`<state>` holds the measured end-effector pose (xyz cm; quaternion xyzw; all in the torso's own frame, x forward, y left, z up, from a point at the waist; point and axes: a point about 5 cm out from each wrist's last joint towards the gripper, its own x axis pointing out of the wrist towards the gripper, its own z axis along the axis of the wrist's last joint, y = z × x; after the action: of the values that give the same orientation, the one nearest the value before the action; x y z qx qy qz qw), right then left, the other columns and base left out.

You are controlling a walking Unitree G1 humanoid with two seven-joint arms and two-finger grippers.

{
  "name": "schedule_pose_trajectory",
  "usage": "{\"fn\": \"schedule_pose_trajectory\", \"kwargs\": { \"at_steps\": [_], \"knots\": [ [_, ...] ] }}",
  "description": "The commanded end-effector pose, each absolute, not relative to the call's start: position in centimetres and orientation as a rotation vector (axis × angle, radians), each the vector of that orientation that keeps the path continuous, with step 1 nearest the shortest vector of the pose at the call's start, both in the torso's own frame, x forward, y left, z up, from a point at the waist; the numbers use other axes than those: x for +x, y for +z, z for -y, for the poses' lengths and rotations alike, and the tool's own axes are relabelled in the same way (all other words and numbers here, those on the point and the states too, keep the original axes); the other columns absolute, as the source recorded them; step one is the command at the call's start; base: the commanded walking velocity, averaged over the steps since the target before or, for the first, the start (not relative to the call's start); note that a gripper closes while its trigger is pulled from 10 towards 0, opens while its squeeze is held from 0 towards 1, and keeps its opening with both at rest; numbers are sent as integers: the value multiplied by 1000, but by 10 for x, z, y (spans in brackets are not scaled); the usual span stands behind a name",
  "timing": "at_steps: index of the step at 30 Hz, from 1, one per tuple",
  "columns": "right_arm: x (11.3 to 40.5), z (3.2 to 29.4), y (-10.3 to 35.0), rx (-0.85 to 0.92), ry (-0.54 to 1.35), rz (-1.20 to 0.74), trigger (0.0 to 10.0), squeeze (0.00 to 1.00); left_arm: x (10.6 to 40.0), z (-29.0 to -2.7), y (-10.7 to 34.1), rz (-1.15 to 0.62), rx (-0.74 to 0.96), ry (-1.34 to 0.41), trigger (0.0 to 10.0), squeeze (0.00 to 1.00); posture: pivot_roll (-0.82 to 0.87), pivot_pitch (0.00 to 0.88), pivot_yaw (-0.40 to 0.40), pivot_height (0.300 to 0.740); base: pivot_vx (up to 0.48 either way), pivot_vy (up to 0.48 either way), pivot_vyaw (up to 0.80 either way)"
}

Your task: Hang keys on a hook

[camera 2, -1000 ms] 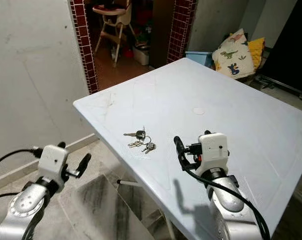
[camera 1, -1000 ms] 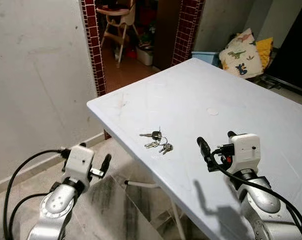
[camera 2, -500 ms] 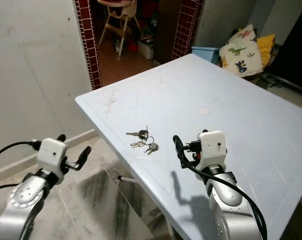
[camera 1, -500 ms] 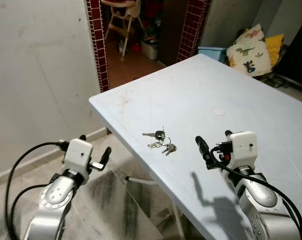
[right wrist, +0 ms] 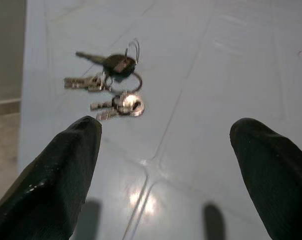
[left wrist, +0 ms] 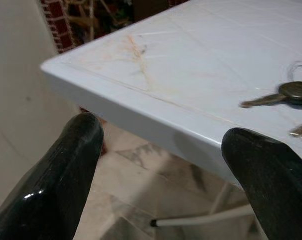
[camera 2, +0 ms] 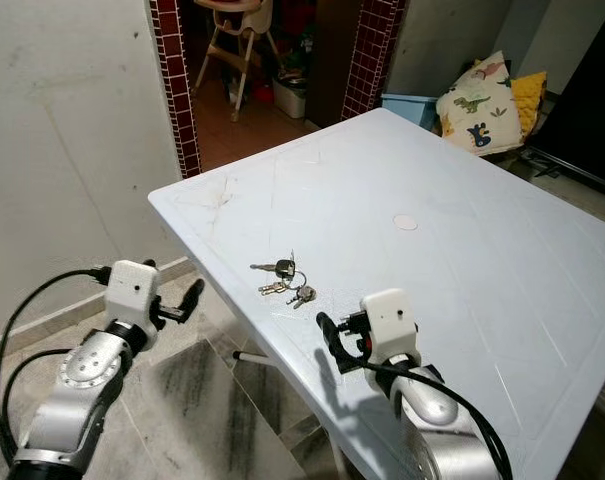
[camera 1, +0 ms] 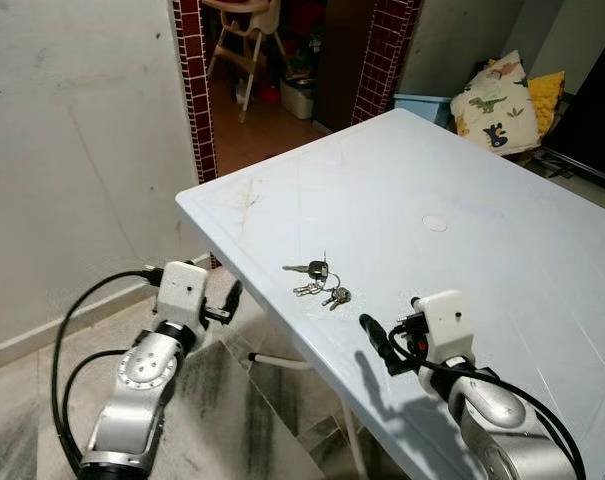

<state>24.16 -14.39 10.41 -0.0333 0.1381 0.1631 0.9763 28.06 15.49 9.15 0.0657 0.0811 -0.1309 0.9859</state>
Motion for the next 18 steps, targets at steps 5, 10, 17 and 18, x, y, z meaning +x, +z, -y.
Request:
{"fn": "schedule_pose_trajectory", "kwargs": {
  "at_steps": [5, 10, 17, 18],
  "knots": [
    [262, 147, 101, -56, 252, -298, 10000, 0, 271, -140, 89, -193, 127, -333, 10000, 0, 116, 0, -78, 740, 0, 0, 0],
    [273, 125, 105, -62, 319, -247, 10000, 0, 266, -140, 87, -203, 136, -355, 10000, 0, 126, 0, -68, 740, 0, 0, 89],
    [273, 119, 101, -65, 324, -246, 10000, 0, 265, -142, 90, -205, 138, -357, 10000, 0, 127, 0, -56, 740, 0, 0, 749],
    [272, 121, 99, -47, 306, -252, 10000, 0, 265, -142, 90, -214, 145, -370, 10000, 0, 121, 0, -45, 740, 0, 0, 763]
  ]
}}
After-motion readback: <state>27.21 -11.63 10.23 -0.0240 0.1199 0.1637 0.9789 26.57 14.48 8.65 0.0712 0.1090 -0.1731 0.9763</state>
